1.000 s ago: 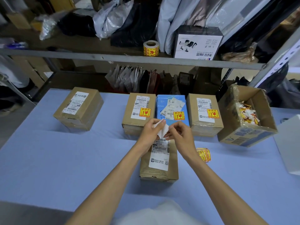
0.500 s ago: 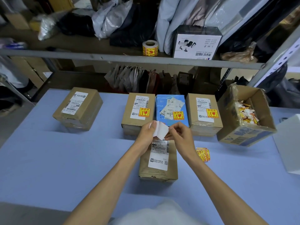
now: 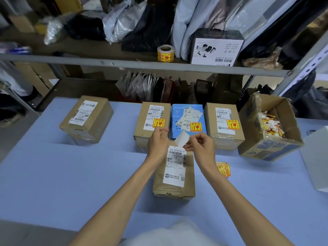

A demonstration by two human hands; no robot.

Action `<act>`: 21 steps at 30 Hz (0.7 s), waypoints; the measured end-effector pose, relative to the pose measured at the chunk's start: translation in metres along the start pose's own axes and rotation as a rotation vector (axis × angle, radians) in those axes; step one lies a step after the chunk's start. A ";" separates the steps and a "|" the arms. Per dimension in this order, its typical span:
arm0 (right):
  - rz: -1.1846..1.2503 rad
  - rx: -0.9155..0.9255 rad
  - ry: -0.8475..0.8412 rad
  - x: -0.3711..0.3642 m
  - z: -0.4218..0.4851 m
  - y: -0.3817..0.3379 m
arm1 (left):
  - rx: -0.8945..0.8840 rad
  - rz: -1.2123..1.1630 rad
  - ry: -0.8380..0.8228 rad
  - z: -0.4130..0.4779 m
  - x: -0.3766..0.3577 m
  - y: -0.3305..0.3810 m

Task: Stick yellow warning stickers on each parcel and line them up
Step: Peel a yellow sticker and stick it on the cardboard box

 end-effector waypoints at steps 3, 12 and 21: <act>-0.010 -0.005 0.005 -0.002 -0.001 0.000 | -0.037 0.077 -0.049 -0.004 -0.002 0.001; -0.076 -0.031 0.065 -0.001 -0.001 0.003 | -0.247 0.296 -0.043 -0.016 0.000 0.008; -0.196 -0.035 0.120 0.003 -0.001 -0.001 | -0.549 0.463 -0.087 -0.024 -0.015 0.018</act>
Point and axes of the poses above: each hand's wrist, its own z-axis towards the middle knuckle, its own x-axis out of the back of the hand, y = z × x, the point moved 3 cm from there along z, towards the middle knuckle, and after that the axes turned 4 degrees about x, right-handed, at the moved point
